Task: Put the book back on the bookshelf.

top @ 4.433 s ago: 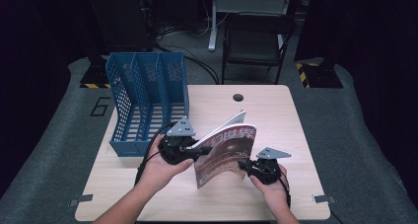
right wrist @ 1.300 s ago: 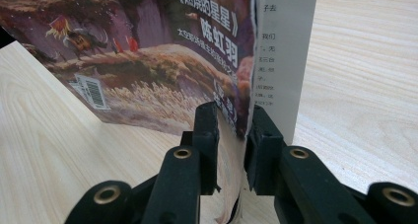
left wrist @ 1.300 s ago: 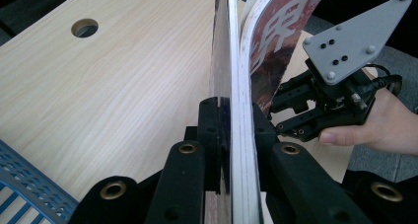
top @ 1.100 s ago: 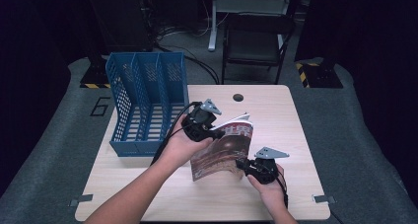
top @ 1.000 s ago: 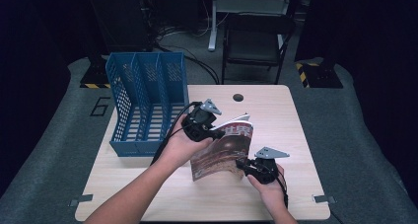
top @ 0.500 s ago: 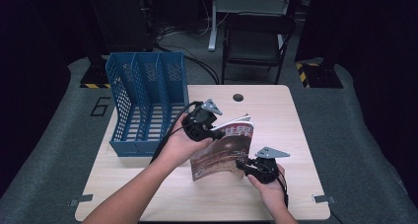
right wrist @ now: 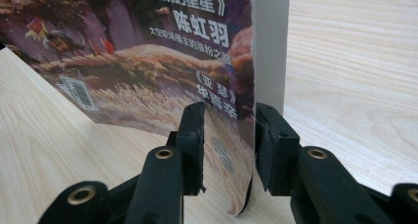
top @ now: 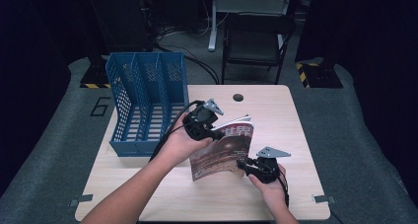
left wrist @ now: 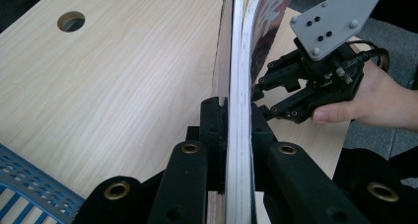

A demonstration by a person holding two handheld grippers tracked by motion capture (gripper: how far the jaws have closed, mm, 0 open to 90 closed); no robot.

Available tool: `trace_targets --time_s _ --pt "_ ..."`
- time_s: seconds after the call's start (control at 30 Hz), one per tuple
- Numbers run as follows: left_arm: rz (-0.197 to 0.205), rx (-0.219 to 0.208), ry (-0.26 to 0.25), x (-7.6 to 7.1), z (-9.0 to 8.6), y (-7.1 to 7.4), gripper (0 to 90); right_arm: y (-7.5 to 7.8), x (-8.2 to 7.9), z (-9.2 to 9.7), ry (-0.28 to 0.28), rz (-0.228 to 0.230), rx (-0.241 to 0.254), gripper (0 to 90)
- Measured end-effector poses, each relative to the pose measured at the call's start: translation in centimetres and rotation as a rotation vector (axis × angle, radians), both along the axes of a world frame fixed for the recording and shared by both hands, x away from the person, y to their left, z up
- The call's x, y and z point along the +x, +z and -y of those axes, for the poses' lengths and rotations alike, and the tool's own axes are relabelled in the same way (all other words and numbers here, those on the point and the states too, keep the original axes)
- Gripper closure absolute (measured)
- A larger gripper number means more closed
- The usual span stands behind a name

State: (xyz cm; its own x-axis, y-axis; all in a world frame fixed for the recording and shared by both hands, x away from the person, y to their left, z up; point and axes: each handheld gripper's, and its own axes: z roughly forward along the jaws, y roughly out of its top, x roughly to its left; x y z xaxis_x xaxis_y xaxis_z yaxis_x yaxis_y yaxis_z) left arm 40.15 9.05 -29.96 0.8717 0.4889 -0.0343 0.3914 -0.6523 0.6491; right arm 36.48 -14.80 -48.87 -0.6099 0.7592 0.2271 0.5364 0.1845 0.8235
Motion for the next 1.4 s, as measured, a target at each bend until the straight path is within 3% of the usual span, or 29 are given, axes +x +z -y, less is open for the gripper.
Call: trace_targets --time_s 0.23,0.33,0.77,1.07,1.4 --pt "-0.011 0.018 -0.004 0.1 0.1 0.2 83.2 0.0 0.0 0.5 -0.013 -0.013 0.018 66.1" --pt "0.004 0.032 -0.002 0.2 0.1 0.2 83.3 0.1 -0.1 0.6 -0.028 -0.012 0.018 65.4" --pt "0.002 0.029 -0.002 0.2 0.1 0.6 83.7 0.1 -0.2 0.7 -0.02 -0.013 0.035 64.5" --pt "0.015 0.011 0.014 0.1 -0.5 2.1 83.6 0.2 -0.4 0.8 -0.007 -0.02 0.054 63.8" --pt "0.027 0.018 0.019 0.0 -1.2 3.8 83.6 0.2 -0.4 1.0 -0.013 -0.014 0.051 63.0"
